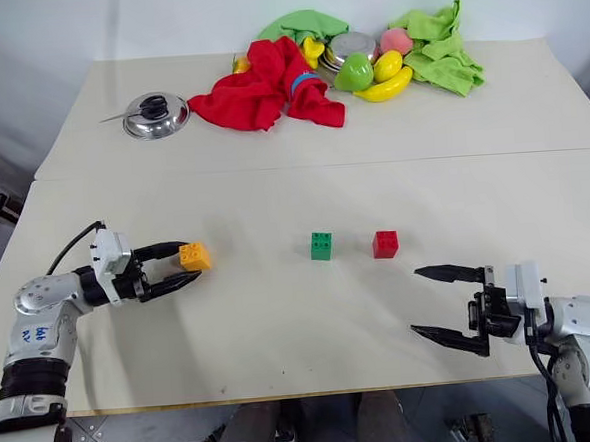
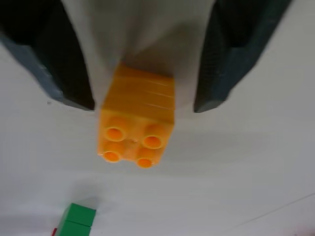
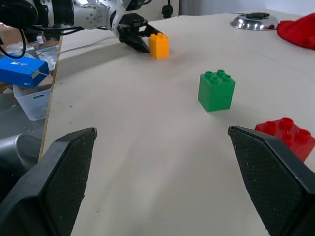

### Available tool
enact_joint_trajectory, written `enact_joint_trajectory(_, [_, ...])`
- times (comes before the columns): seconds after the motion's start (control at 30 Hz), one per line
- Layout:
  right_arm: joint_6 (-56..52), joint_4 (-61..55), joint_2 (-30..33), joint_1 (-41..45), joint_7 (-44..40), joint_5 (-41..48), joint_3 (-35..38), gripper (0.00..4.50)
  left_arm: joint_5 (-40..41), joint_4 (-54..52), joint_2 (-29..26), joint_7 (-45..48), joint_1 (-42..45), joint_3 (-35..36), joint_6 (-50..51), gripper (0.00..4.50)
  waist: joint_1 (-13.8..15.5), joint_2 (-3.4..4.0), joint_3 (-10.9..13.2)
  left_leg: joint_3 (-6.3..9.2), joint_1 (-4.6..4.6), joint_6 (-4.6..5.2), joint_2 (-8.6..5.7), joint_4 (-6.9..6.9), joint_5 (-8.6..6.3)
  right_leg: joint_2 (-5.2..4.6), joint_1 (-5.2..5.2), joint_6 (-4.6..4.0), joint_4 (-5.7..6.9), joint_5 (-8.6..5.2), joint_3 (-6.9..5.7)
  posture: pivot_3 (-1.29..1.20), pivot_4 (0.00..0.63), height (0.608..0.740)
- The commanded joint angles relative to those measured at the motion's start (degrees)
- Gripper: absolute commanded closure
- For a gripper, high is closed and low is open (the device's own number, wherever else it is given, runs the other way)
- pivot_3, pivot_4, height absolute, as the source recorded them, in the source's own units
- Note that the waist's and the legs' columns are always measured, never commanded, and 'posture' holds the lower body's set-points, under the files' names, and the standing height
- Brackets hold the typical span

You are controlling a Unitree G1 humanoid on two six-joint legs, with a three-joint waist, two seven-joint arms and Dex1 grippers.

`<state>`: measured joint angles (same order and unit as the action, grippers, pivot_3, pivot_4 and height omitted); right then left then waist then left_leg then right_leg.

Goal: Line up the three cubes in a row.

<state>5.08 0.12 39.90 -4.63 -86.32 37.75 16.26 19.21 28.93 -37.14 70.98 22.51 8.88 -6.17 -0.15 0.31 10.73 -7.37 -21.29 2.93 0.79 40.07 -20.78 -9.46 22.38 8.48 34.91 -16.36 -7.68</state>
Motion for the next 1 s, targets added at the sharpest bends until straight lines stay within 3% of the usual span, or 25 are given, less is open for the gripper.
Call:
enact_joint_trajectory(0.03, [0.81,-2.51,-0.33,-1.9,0.89,1.07,2.36,0.0,0.86,0.22,0.41,2.85,1.52,-0.93,-0.55,2.56,0.01,0.0,0.0,0.0,0.0,0.0,0.0,0.0,0.0,0.0,0.0,0.0,0.0,0.0,0.01,0.0,0.15,0.74])
enact_joint_trajectory(0.1, [0.7,-3.03,-0.08,-3.41,1.58,1.16,3.41,0.0,1.06,0.06,0.91,4.13,3.32,-1.63,-0.55,3.03,0.19,0.0,0.0,0.02,0.0,0.0,0.0,0.0,0.0,-0.01,0.0,0.0,0.0,0.0,0.0,0.0,0.15,0.74])
enact_joint_trajectory(0.3, [0.26,-4.83,0.72,-8.13,2.58,1.34,6.86,0.0,-0.96,-0.34,2.43,11.48,11.74,-8.3,-0.34,3.02,0.82,-0.02,-0.01,0.04,-0.03,0.02,-0.05,0.06,0.01,-0.01,-0.03,0.01,-0.01,0.01,0.0,0.0,0.15,0.74])
enact_joint_trajectory(0.57, [-0.71,-9.67,0.49,-14.82,4.82,1.91,11.24,0.0,-8.93,22.44,12.38,13.98,27.92,-15.22,-8.84,3.02,1.38,-0.1,0.0,-0.03,-0.06,0.04,-0.28,0.05,0.02,0.04,-0.02,0.05,-0.13,0.03,0.0,0.0,0.15,0.74])
enact_joint_trajectory(1.0, [-0.29,-12.09,-0.6,-18.36,7.93,2.18,13.54,0.0,-14.03,34.07,15.11,10.73,31.94,-15.44,-16.49,3.02,1.43,-0.18,0.03,0.01,-0.13,0.05,-0.04,0.05,0.02,0.03,0.05,0.06,-0.13,0.04,0.01,0.0,0.15,0.74])
